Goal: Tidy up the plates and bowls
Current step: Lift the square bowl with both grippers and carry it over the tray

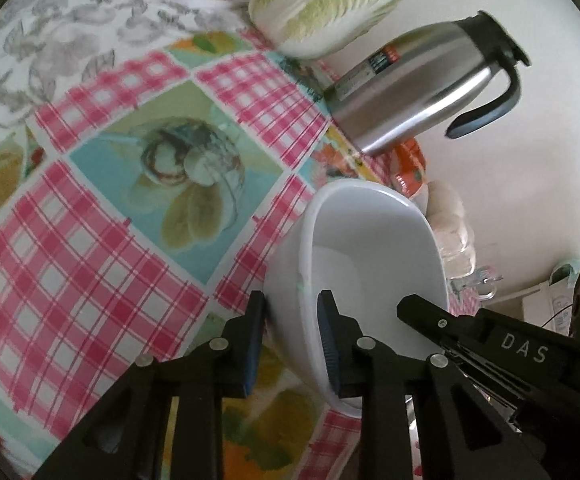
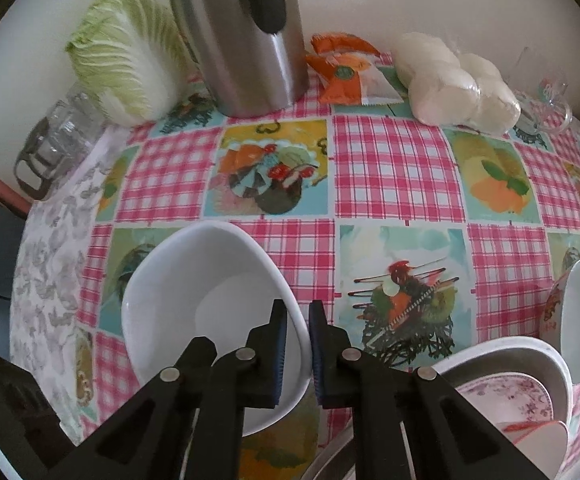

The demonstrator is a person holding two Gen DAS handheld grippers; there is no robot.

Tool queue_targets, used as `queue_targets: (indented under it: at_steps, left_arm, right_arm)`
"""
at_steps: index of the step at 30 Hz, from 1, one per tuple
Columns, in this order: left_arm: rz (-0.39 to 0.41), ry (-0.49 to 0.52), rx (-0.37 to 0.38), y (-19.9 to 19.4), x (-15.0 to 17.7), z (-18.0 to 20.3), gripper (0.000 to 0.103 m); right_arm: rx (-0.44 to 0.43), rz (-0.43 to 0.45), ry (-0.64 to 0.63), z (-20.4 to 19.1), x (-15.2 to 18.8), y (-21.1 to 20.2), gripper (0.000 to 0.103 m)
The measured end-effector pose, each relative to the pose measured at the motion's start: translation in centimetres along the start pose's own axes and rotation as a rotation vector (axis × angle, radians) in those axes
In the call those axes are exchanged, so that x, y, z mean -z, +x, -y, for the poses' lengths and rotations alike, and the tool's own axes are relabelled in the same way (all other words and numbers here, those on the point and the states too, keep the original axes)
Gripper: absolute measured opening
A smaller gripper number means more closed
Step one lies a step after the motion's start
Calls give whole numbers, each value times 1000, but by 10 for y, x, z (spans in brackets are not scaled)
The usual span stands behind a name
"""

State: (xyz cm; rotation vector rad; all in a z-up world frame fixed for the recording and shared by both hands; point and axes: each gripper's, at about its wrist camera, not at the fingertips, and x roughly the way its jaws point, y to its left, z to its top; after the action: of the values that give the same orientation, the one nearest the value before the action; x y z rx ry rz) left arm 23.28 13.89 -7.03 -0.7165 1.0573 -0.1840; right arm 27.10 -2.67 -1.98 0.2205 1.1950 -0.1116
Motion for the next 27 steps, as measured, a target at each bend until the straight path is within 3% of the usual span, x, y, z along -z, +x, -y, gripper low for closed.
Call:
queue_targets:
  at_steps: [12,20,27]
  left_arm:
    - [143,120,41,-84,13,57,28]
    - [254,202,83,-143,28,97,28]
    - [317,266,101,-177,47,116,28]
  right_arm:
    - [-71,196,-50,6,17,-103,12]
    - [-164,318,-49,27,49,-171,12]
    - [-233,384,-32,46,79,-204,12]
